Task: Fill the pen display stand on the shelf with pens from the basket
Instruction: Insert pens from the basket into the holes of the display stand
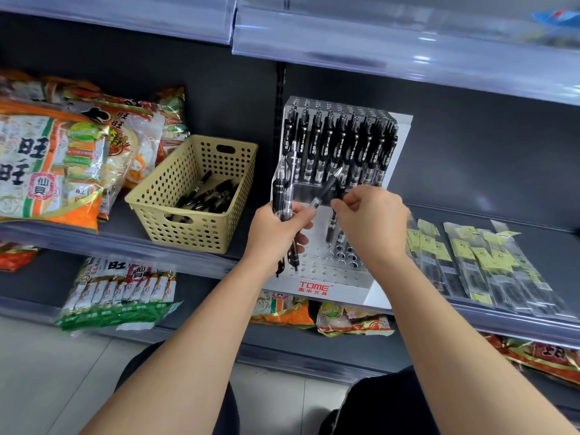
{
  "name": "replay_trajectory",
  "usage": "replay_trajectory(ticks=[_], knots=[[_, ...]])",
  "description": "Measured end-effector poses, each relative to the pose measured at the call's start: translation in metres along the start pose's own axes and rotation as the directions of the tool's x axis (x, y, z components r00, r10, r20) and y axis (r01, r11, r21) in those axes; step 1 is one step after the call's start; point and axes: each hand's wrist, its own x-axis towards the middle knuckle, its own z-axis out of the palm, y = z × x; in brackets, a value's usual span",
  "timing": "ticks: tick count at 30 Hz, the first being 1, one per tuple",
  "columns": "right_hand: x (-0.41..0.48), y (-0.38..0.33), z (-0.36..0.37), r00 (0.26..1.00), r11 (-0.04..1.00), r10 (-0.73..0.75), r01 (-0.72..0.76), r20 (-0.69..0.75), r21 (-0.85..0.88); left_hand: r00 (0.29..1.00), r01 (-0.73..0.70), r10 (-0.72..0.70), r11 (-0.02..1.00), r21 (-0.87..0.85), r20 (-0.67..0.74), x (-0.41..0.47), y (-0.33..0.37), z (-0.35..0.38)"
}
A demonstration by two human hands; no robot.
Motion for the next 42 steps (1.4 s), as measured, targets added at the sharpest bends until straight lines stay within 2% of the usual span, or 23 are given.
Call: replay_trajectory(ticks=[7, 14, 20, 22, 23, 24, 26, 29, 31, 36, 40, 42], knots=[[-0.003, 0.005, 0.012, 0.99, 0.989, 0.045, -0.025, 0.136, -0.145, 0.999, 0.034, -0.034, 0.999, -0.02, -0.028, -0.002, 0.004, 0.0], [-0.006, 0.01, 0.017, 0.983, 0.986, 0.089, -0.064, 0.16, -0.157, 1.0, 0.021, -0.021, 1.0, -0.017, -0.021, 0.0, 0.004, -0.002], [-0.003, 0.011, 0.016, 0.984, 0.988, 0.034, -0.008, 0.174, -0.152, 0.998, 0.031, -0.033, 0.999, -0.042, -0.048, 0.001, 0.005, -0.002], [-0.006, 0.01, 0.014, 0.99, 0.991, -0.042, 0.058, 0.131, -0.124, 0.998, 0.02, -0.022, 0.999, -0.041, -0.051, 0.001, 0.007, -0.003], [-0.008, 0.008, 0.013, 0.989, 0.987, -0.128, 0.134, 0.073, -0.088, 0.998, 0.012, -0.014, 0.999, -0.038, -0.054, 0.0, 0.008, -0.003], [-0.011, 0.005, 0.012, 0.97, 0.969, -0.241, 0.241, -0.006, -0.049, 0.998, 0.005, -0.007, 1.0, -0.03, -0.059, 0.001, 0.009, -0.003], [-0.012, -0.001, 0.01, 0.884, 0.893, -0.45, 0.446, -0.128, -0.064, 0.998, -0.013, 0.012, 1.0, -0.023, -0.063, 0.002, 0.01, -0.005], [-0.005, -0.005, 0.013, 0.765, 0.772, -0.633, 0.614, -0.12, -0.165, 0.997, -0.064, 0.062, 0.997, -0.053, -0.036, 0.003, 0.012, -0.009], [0.0, -0.006, 0.013, 0.743, 0.743, -0.665, 0.646, -0.082, -0.172, 0.996, -0.083, 0.081, 0.99, -0.115, -0.024, 0.004, 0.013, -0.011], [0.002, -0.01, 0.007, 0.793, 0.789, -0.608, 0.609, 0.047, -0.077, 0.993, -0.118, 0.116, 0.939, -0.322, -0.027, 0.005, 0.013, -0.015], [0.006, -0.015, 0.002, 0.886, 0.892, -0.452, 0.448, 0.098, 0.067, 0.994, -0.09, 0.108, 0.914, -0.395, 0.023, 0.004, 0.011, -0.013], [0.007, -0.016, 0.003, 0.907, 0.916, -0.4, 0.396, 0.134, 0.055, 0.996, -0.06, 0.08, 0.907, -0.417, 0.031, 0.004, 0.01, -0.01]])
